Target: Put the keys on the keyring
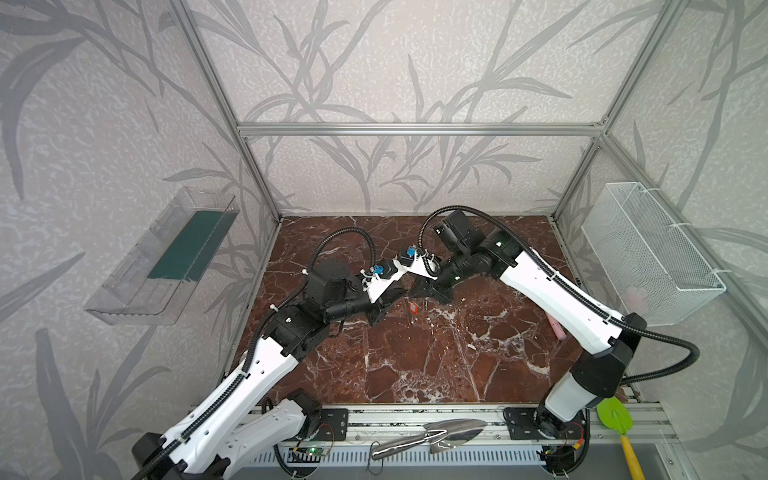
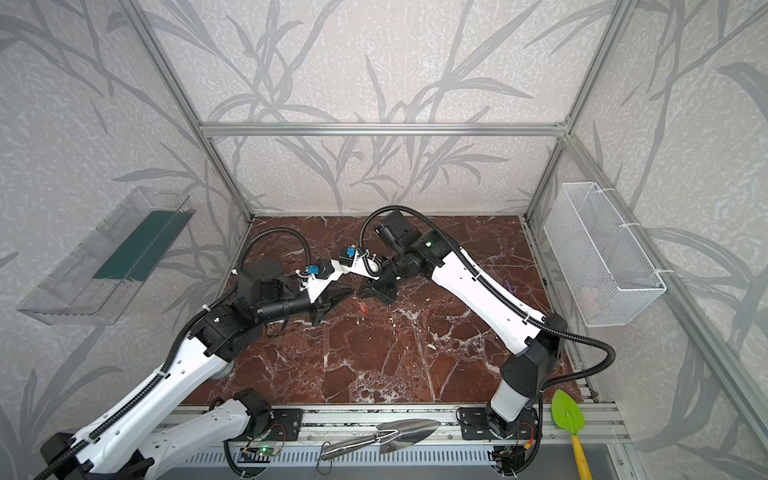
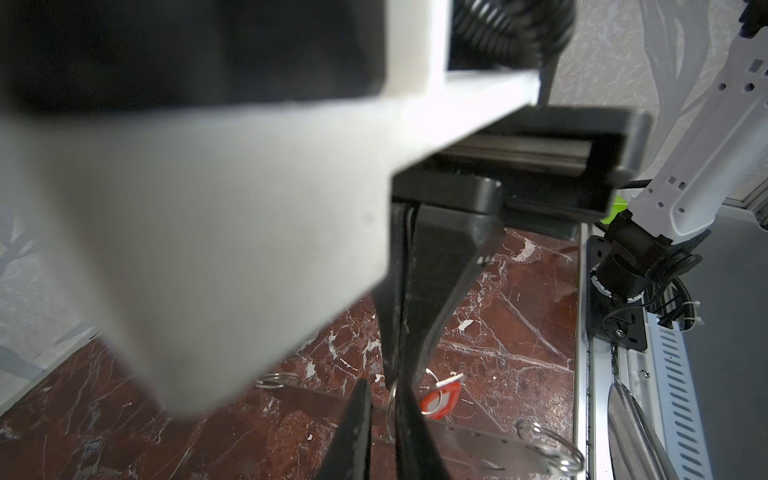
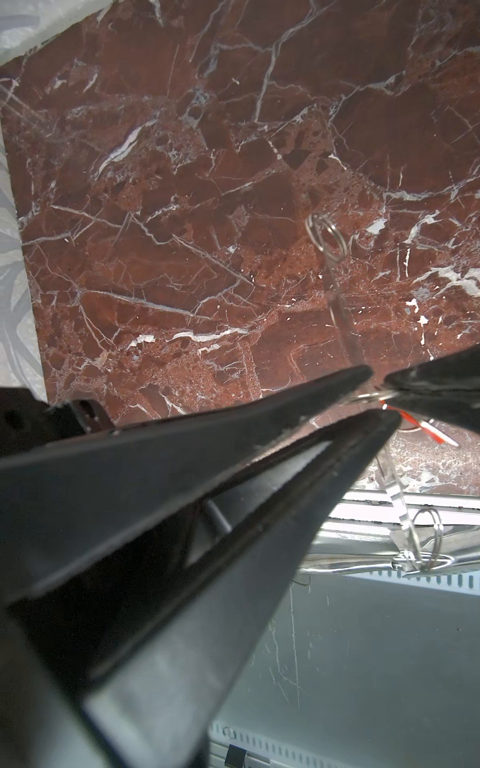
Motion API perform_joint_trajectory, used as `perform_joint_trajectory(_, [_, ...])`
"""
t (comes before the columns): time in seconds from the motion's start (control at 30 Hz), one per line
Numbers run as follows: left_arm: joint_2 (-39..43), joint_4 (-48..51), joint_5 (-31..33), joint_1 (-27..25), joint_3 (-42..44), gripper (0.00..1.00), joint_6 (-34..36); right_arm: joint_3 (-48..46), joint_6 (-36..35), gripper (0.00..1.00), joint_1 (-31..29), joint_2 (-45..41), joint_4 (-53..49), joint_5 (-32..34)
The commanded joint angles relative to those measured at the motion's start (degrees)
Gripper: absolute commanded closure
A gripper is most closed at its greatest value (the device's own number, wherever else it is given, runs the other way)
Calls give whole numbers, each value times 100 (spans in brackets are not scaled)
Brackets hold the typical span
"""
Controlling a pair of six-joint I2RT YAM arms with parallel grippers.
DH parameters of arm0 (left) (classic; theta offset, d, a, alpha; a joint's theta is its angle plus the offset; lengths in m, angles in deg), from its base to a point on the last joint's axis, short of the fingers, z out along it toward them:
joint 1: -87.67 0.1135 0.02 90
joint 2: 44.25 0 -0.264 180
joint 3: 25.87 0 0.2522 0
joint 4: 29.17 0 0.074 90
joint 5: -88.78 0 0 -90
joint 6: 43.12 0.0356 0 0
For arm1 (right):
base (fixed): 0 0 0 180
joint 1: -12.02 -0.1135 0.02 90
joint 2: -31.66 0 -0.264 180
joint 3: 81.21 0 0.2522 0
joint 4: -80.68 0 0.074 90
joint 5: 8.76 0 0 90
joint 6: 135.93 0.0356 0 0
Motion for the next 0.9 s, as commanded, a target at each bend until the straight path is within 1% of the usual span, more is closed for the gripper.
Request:
perform_joint_trajectory(0.0, [-5,-83,-48,-24,77,87,-13,-57,40,100,18,-179,172,-328])
perform_joint_trajectory(0.27, [-40,-30,-81,-23,46,88,-5,-170,193,100,131,-262,375,-384])
perform_joint_trajectory(0.43, [-34,-27,-39,-20,60,86,4,-267,229,100,169,-377,508,-497])
perform_joint_trajectory(0.57, [-41,-36,-24,-24,51,89,-5,-326,238,100,177,-439,560,-564])
perform_joint_trajectory(0.87, [-30,-126,50,-19,46,89,-108,-387,216,100,177,-434,580,-743])
